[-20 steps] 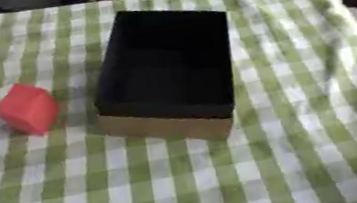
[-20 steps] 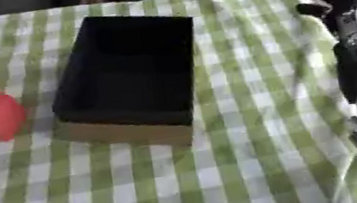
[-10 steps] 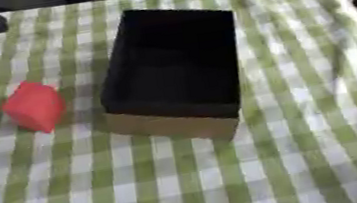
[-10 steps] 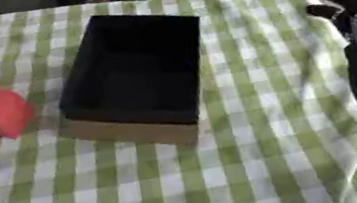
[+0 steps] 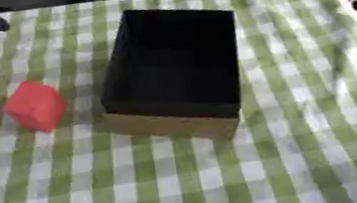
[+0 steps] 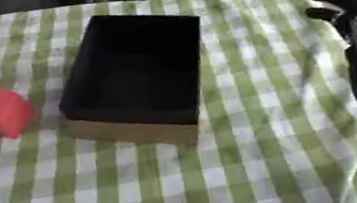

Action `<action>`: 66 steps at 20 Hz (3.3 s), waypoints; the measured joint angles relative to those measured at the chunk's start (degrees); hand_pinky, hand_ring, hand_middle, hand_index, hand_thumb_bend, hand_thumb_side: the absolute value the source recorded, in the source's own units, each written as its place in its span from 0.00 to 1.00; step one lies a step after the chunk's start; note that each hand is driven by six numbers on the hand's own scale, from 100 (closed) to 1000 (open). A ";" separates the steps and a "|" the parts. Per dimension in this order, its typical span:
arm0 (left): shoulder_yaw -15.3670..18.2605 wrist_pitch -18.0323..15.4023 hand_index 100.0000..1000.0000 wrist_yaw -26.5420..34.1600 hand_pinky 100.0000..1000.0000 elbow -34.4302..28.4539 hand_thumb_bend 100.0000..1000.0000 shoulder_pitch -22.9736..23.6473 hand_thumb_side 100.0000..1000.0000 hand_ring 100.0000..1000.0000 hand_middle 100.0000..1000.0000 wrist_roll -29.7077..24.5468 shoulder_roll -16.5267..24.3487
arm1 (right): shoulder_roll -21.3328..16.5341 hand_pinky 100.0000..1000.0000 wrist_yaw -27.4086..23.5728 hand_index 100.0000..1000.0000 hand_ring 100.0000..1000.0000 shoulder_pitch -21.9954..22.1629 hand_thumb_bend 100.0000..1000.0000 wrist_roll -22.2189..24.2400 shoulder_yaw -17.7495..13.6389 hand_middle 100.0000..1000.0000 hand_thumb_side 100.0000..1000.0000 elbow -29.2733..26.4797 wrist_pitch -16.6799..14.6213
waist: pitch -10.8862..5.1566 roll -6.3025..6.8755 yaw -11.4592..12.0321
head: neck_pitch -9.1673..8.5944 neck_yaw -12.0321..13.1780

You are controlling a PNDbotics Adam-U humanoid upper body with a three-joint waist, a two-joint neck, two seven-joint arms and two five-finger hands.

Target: Pick up objects on the table and place them in the box.

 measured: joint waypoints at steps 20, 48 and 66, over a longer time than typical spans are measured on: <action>-2.07 1.57 1.00 -8.05 0.74 9.96 0.54 -1.04 0.31 0.87 0.91 -1.57 -4.36 | 1.04 0.74 0.03 0.85 0.80 0.05 0.00 -0.20 0.35 0.65 0.69 0.00 0.63 | 0.06 0.36 -1.09 | -0.05 0.89; -3.17 -2.51 0.64 -12.89 0.66 12.44 0.13 -0.88 0.14 0.73 0.62 2.50 -6.46 | 2.02 0.74 0.00 0.86 0.80 0.09 0.00 -0.94 0.31 0.65 0.68 0.00 1.70 | 0.06 0.37 -1.62 | -0.02 1.46; -1.17 -0.26 0.50 -6.86 0.60 6.37 0.05 -1.80 0.20 0.62 0.50 0.26 -6.35 | 2.02 0.74 -0.49 0.86 0.80 0.14 0.00 -0.86 0.26 0.65 0.68 0.00 1.99 | 0.00 0.78 -1.48 | -0.01 0.23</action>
